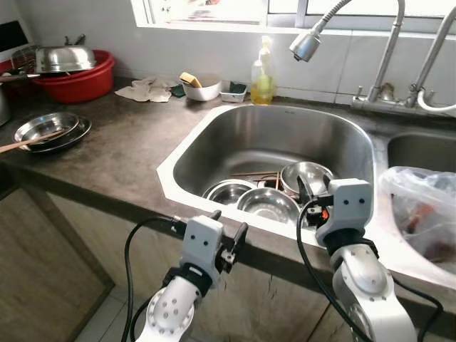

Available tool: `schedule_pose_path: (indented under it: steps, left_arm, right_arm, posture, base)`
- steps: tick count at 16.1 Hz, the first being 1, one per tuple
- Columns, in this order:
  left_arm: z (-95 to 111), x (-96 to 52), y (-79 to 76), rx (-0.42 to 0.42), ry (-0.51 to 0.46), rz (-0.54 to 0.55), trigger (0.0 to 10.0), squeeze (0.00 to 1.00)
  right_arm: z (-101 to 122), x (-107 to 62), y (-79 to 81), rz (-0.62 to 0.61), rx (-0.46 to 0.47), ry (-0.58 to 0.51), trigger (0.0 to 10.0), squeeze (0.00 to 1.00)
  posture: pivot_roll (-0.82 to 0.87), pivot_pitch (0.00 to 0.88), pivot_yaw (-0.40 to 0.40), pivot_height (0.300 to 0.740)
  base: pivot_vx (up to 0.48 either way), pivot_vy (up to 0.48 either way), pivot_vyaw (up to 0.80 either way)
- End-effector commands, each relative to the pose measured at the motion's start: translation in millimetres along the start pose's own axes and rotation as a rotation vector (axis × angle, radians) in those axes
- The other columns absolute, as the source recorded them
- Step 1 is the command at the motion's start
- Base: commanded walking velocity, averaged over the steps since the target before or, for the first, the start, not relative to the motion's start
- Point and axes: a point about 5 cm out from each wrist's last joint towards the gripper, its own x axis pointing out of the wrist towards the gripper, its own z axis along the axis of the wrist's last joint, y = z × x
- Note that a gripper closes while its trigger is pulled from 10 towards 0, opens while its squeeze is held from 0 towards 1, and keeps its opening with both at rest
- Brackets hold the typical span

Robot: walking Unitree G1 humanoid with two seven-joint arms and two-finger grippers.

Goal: Kitchen organization

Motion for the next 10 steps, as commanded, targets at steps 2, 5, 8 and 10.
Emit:
schedule_pose_path:
  steps: [2,5,8,10]
  left_arm:
    - [-1.6,0.1,1.4,0.003,0.008,-0.003,10.0,0.00]
    - [-1.2,-1.1,1.5,0.003,0.006,-0.002,10.0,0.00]
    - [-1.1,-1.4,1.4,0.004,0.005,-0.002,10.0,0.00]
    - [-1.2,-1.7,1.2,0.005,0.004,-0.002,10.0,0.00]
  right_arm:
    - [1.2,-3.5,3.6,0.001,-0.026,-0.005,10.0,0.00]
    - [-3.9,-6.3,3.0,-0.008,-0.018,0.021,10.0,0.00]
    - [-4.0,-5.6,2.6,-0.009,-0.014,0.024,10.0,0.00]
    - [-3.6,-4.8,2.3,-0.012,-0.003,0.024,10.0,0.00]
  posture:
    - [-0.04,0.023,0.025,0.740]
    - [-0.04,0.026,0.020,0.740]
    - [-0.04,0.027,0.024,0.740]
    - [-0.04,0.026,0.023,0.740]
  base:
    - [0.000,0.000,0.80]
    - [0.000,0.082,0.80]
    - [0.000,0.304,0.53]
    - [0.000,0.454,0.00]
